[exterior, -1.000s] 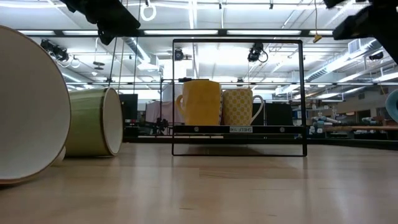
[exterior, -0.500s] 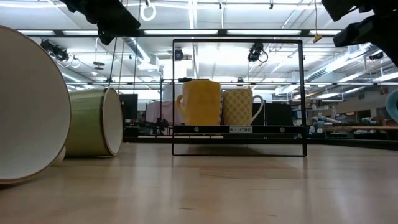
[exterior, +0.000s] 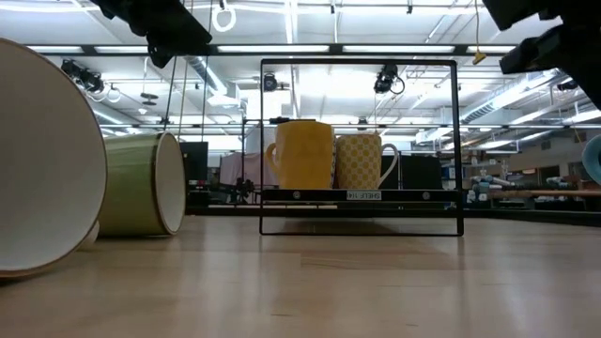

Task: Place coffee mugs
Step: Put the blue mug on the shelf

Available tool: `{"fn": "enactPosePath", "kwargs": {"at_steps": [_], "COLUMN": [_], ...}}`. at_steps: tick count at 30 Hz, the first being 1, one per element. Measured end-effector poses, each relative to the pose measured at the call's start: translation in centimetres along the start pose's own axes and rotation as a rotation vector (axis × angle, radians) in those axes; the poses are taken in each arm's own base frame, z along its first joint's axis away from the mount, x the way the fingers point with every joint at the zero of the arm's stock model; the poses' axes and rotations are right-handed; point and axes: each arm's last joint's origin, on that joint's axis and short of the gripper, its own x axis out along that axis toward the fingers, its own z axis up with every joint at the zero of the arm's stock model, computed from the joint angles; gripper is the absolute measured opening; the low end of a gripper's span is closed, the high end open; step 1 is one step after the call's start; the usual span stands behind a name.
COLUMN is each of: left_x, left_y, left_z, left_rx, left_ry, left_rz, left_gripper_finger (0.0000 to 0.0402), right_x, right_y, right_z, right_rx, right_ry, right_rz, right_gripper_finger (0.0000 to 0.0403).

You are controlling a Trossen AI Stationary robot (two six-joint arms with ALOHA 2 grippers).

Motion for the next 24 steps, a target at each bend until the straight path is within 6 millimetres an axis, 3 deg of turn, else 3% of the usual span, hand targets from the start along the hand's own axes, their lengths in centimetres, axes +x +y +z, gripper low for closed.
{"fn": "enactPosePath", "kwargs": {"at_steps": [14, 24], "left_x": [0.0, 0.0], "left_y": [0.0, 0.0], "left_z": [0.0, 0.0], "left_rx": [0.002, 0.002], "left_ry": [0.0, 0.0], "left_rz": [0.0, 0.0], "left_gripper_finger": [0.013, 0.013], "right_x": [1.7, 1.7], "right_y": [-0.2, -0.2], "right_z": [-0.3, -0.3], "right_rx": [0.031, 0.033], "right_ry": [0.011, 0.006], "right_rz": [-0.004, -0.005], "right_gripper_finger": [0.015, 0.0051]}}
